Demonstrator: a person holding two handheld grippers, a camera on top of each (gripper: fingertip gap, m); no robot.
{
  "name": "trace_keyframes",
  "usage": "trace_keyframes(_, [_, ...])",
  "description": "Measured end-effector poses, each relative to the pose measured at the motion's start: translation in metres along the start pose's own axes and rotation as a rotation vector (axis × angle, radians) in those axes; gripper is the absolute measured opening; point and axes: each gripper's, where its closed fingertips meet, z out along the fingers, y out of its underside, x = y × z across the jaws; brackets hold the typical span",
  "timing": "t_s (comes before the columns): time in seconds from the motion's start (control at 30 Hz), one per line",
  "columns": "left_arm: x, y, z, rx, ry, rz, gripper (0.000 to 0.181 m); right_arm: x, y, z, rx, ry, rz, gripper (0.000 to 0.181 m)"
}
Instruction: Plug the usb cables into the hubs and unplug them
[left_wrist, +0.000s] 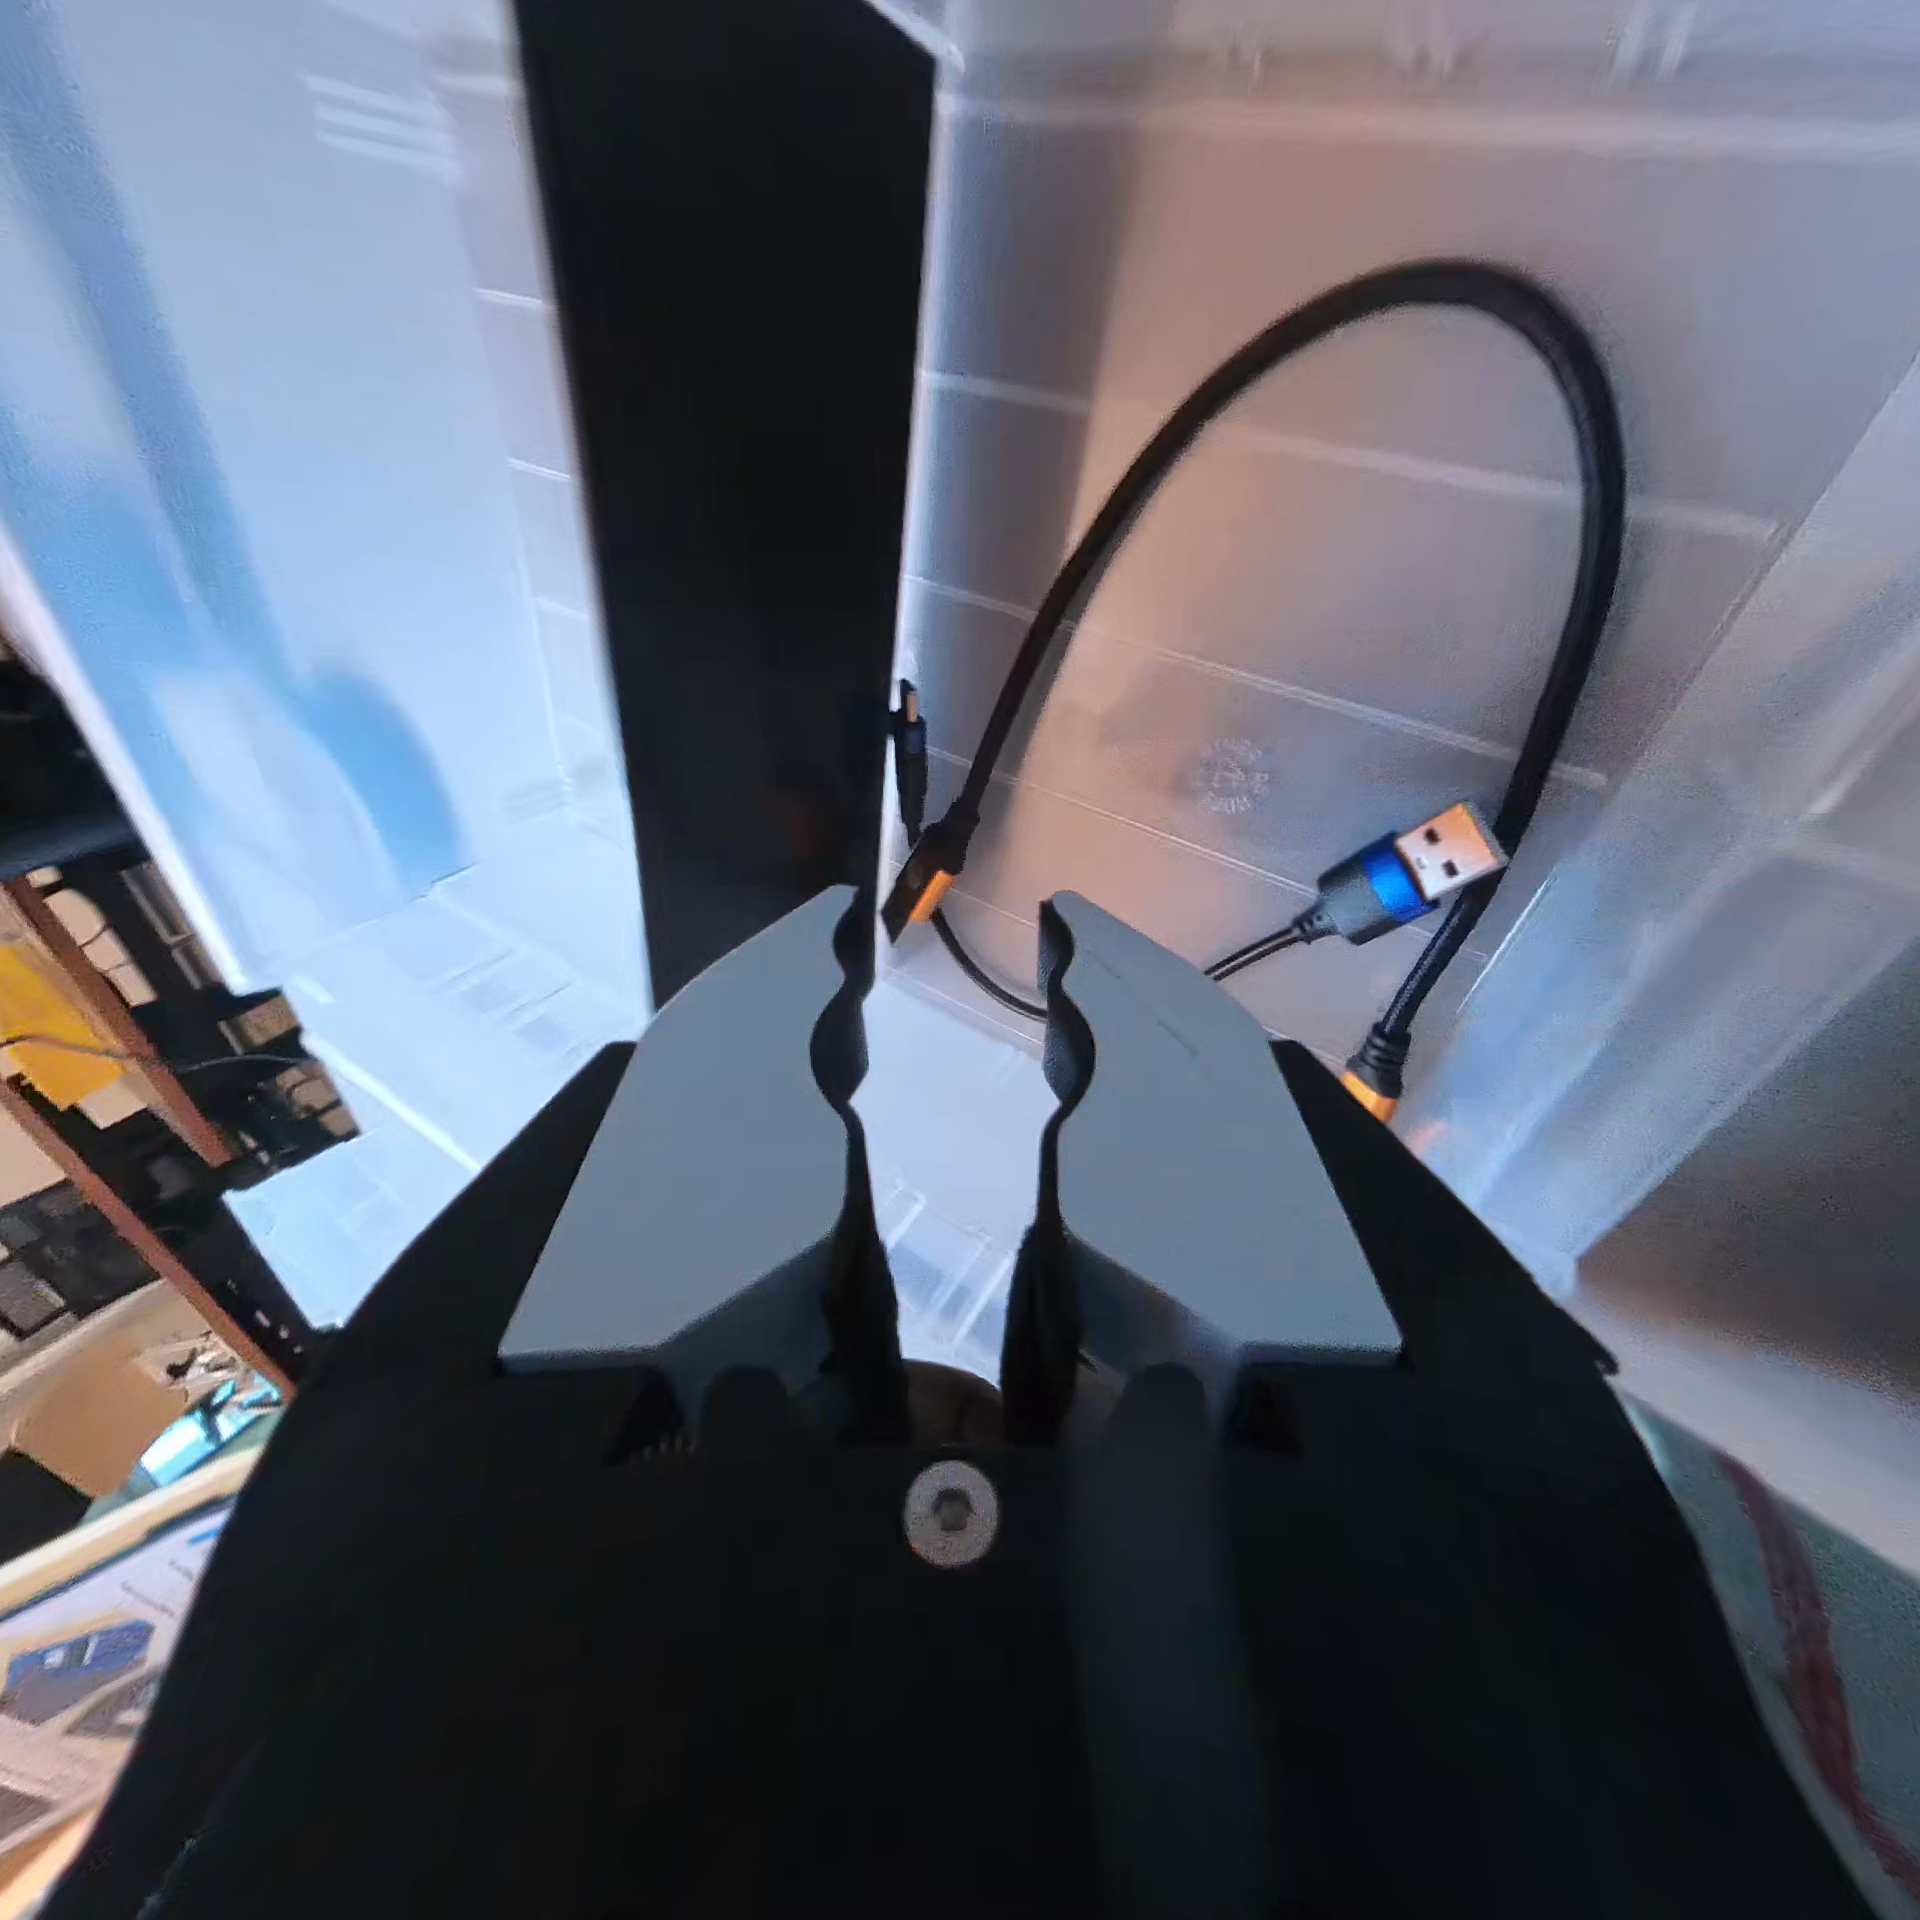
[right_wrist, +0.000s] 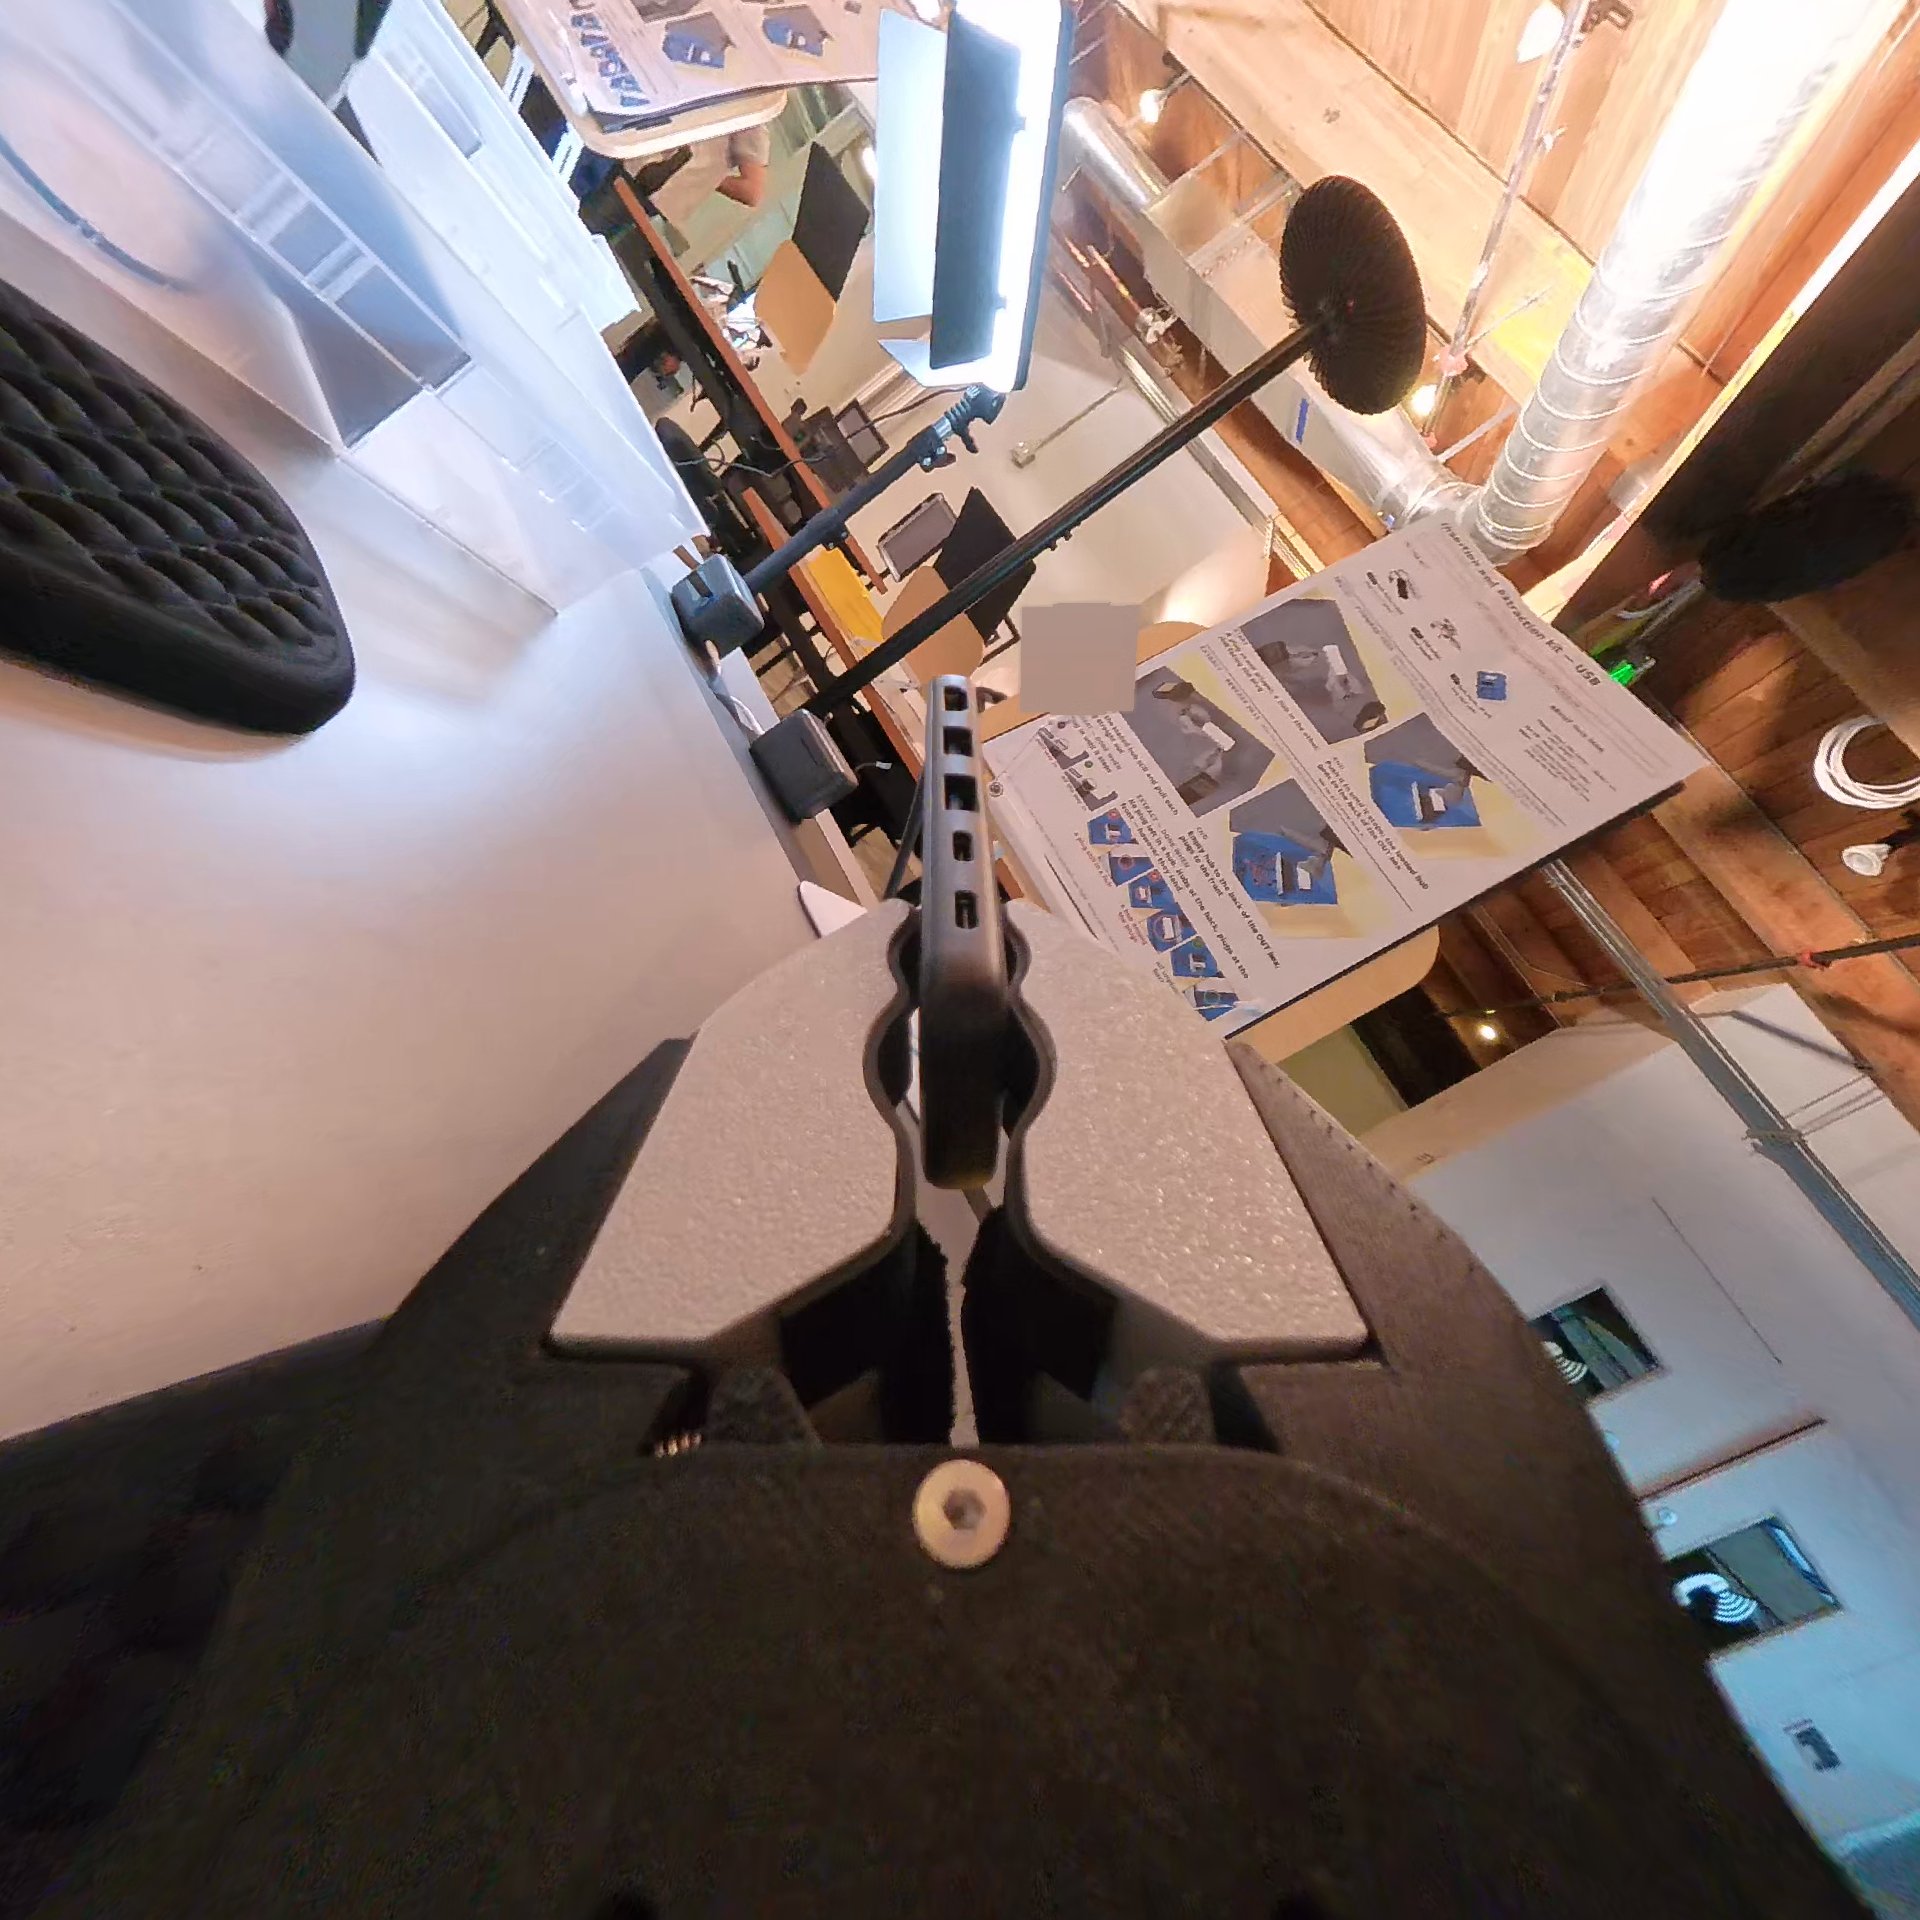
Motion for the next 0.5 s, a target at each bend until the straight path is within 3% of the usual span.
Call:
trace_keyframes(0.03, [0.002, 0.003, 0.007, -0.017, 0.025, 0.019, 0.03, 0.002, 0.0, -0.001, 0.005, 0.006, 0.01, 0.012])
trace_keyframes(0.23, [-0.004, 0.028, 0.042, -0.197, 0.07, 0.126, 0.029, 0.004, -0.002, -0.004, 0.029, 0.015, 0.039, 0.012])
trace_keyframes(0.3, [-0.01, 0.024, 0.049, -0.19, 0.035, 0.148, 0.015, 0.004, -0.001, -0.004, 0.029, 0.014, 0.042, 0.012])
trace_keyframes(0.4, [-0.012, 0.022, 0.05, -0.191, 0.02, 0.148, 0.008, 0.003, 0.0, -0.005, 0.04, 0.007, 0.067, 0.012])
trace_keyframes(0.5, [-0.018, 0.026, 0.033, -0.211, -0.045, 0.101, 0.008, 0.004, 0.001, -0.006, 0.055, 0.011, 0.101, 0.012])
